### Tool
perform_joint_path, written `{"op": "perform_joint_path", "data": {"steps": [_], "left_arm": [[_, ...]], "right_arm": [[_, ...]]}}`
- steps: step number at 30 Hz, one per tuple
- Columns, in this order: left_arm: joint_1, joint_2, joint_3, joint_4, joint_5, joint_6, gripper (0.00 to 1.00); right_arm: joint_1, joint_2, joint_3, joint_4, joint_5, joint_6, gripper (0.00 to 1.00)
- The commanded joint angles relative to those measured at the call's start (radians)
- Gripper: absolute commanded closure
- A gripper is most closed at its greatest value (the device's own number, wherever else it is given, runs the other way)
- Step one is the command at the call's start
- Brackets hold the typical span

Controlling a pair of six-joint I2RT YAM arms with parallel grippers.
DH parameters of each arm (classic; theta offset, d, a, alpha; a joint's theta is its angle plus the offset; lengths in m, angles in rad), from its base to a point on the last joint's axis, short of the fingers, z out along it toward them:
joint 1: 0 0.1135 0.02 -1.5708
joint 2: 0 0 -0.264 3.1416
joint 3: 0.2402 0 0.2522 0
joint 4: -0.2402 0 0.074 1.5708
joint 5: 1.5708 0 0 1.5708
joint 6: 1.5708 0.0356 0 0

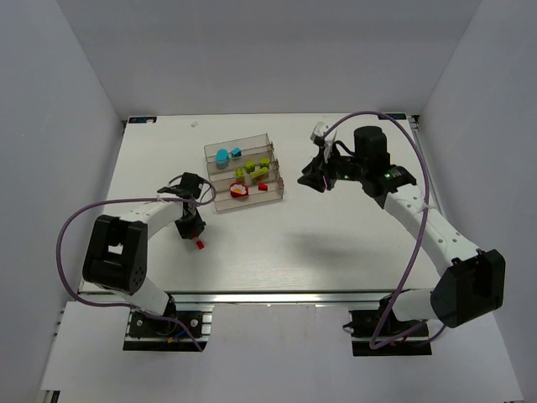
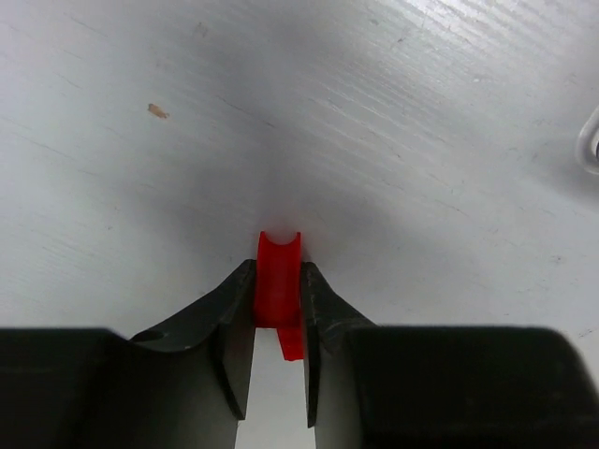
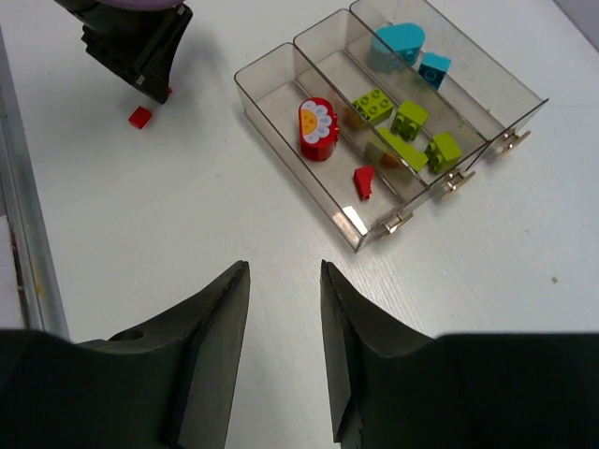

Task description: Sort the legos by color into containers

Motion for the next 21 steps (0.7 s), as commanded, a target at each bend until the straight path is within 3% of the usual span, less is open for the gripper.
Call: {"op": "perform_joint_path", "data": {"steps": [1, 7, 9, 15, 18, 21], "left_arm": [[-0.005, -0.034, 0.028, 0.000, -0.039, -0.003, 0.67], [-0.005, -0.147, 0.056, -0.020, -0.011, 0.100, 0.87], [-0.005, -0.193, 0.057, -0.007, 0.036, 0.146, 0.99], [-0.005, -0.295, 0.076, 0.188, 0.421, 0.402, 1.00], [-0.005, -0.211, 0.150, 0.224, 0.580, 0.493, 1.00], [-0.005, -0.094, 0.238, 0.248, 0.627, 0.572, 0.99]], "right_arm": [[-0.033, -0.041, -0.028, 0.063, -0.067, 0.023, 0.58], [-0.072, -0.047, -0.059, 0.085, -0.108, 0.039, 0.59], [-0.079, -0.050, -0.064, 0.089, -0.116, 0.043, 0.59], [-0.108, -0.064, -0.096, 0.116, -0.116, 0.054, 0.60], [-0.127, -0.065, -0.107, 0.122, -0.127, 0.062, 0.60], [-0.144, -0.064, -0.114, 0.129, -0.141, 0.068, 0.60]]}}
